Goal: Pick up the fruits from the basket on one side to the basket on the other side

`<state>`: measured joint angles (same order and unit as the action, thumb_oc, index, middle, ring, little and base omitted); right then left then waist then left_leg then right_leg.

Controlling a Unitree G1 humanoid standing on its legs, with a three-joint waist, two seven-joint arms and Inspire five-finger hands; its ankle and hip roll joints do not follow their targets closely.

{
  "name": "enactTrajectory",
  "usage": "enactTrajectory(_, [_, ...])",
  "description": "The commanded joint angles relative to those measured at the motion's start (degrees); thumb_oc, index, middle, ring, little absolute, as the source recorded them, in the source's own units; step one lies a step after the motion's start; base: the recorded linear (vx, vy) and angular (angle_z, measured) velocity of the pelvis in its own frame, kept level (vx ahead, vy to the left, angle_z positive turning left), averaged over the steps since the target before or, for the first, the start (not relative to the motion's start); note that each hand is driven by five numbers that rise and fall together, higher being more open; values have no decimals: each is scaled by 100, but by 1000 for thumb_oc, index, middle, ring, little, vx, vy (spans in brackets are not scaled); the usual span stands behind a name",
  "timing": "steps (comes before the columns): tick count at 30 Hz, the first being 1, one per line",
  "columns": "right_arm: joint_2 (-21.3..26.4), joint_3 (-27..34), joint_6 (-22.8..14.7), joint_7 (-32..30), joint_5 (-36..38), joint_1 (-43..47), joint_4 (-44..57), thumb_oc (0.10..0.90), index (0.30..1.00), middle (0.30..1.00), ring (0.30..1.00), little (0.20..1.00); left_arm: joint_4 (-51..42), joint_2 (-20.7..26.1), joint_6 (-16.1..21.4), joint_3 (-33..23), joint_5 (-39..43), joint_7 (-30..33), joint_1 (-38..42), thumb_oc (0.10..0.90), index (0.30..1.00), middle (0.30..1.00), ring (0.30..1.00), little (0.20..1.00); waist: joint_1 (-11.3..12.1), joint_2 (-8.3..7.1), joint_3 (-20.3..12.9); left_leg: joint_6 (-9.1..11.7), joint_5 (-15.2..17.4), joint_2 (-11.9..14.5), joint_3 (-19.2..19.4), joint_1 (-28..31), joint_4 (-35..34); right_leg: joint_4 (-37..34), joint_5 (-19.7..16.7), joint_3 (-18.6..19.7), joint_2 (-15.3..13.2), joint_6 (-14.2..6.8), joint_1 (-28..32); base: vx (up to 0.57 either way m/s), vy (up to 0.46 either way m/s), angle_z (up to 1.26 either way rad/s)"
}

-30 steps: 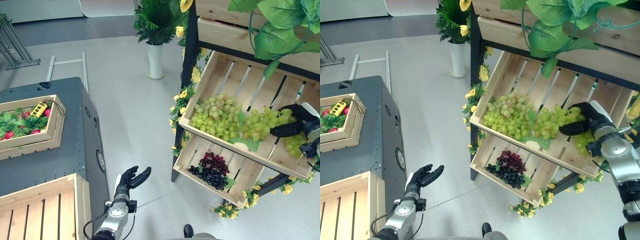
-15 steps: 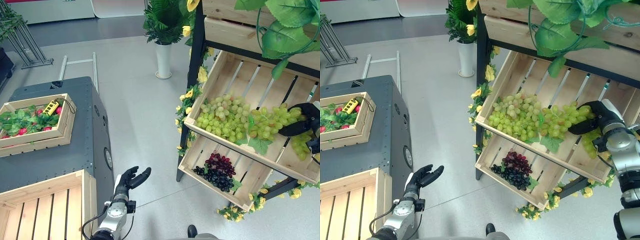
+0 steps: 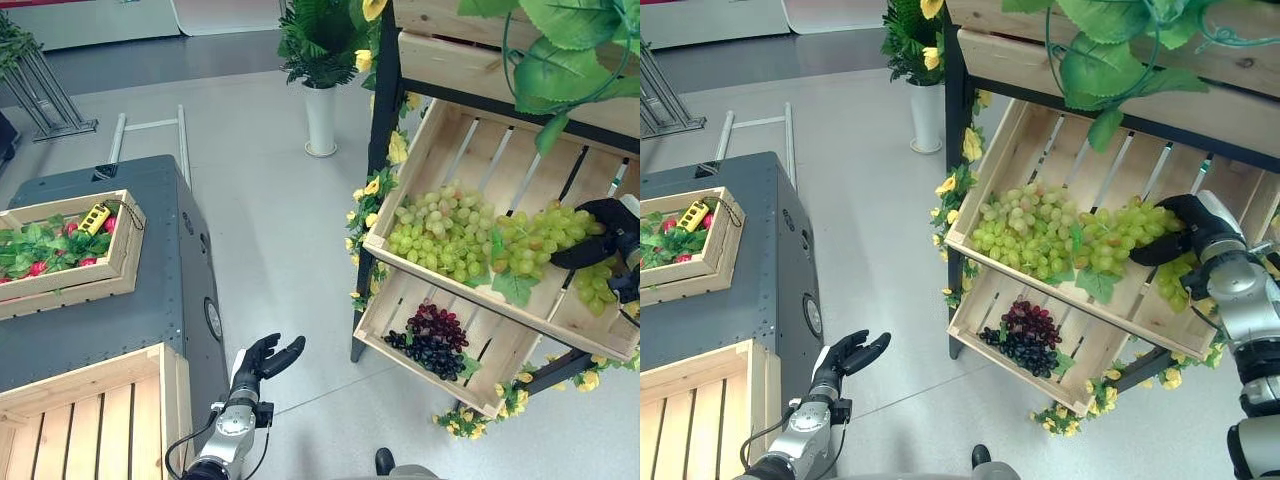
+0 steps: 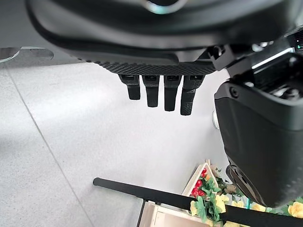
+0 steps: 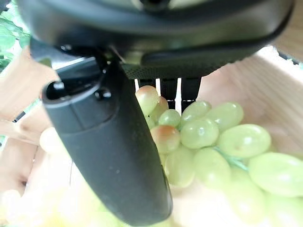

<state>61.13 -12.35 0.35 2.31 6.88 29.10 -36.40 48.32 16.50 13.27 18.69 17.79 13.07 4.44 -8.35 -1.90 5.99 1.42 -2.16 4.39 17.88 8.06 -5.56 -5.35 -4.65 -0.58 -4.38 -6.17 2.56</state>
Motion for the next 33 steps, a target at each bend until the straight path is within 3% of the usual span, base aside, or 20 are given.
enactTrajectory(1, [278, 126, -480, -1088, -441, 848, 256, 800, 900, 900, 900, 900, -83, 160, 502, 122, -35, 52, 507, 800, 900, 900, 900, 900, 150, -203, -254, -163, 942, -236, -39, 368, 56, 35, 367, -115, 125, -13, 244, 0, 0, 0])
enactTrajectory(9, [-8, 563, -480, -1829, -1437, 318, 1455, 800, 900, 900, 900, 900, -68, 96, 501, 63, -83, 113, 456, 800, 900, 900, 900, 900, 54, -141, -249, -186, 962, -248, -25, 357, 56, 35, 377, -65, 126, -28, 216, 0, 0, 0])
enactTrajectory(11, [-154, 697, -398, -2168, -2262, 67, 2031, 800, 900, 900, 900, 900, -72, 63, 473, 17, -99, 144, 456, 800, 900, 900, 900, 900, -11, -105, -237, -205, 974, -255, -3, 353, 56, 35, 383, -30, 126, -41, 196, 0, 0, 0])
enactTrajectory(14, [-194, 758, -287, -2256, -2870, -178, 2572, 800, 900, 900, 900, 900, -27, 21, 514, -24, -116, 167, 438, 800, 900, 900, 900, 900, -71, -71, -239, -222, 992, -258, 40, 367, 56, 35, 390, 14, 130, -54, 193, 0, 0, 0])
enactTrajectory(27, [-359, 838, -398, -1741, -2798, -604, 3748, 800, 900, 900, 900, 900, 122, -75, 495, -103, -170, 194, 472, 800, 900, 900, 900, 900, -240, -9, -283, -255, 1135, -264, 104, 452, 58, 35, 468, 125, 149, -119, 221, 18, 15, -4])
enactTrajectory(33, [-451, 1223, -687, -1469, -2692, -1193, 4624, 800, 900, 900, 900, 900, 194, -113, 483, -201, -167, 224, 465, 800, 900, 900, 900, 900, -403, 32, -267, -287, 1178, -268, 210, 466, 81, 46, 457, 246, 174, -143, 176, 2, 22, -4])
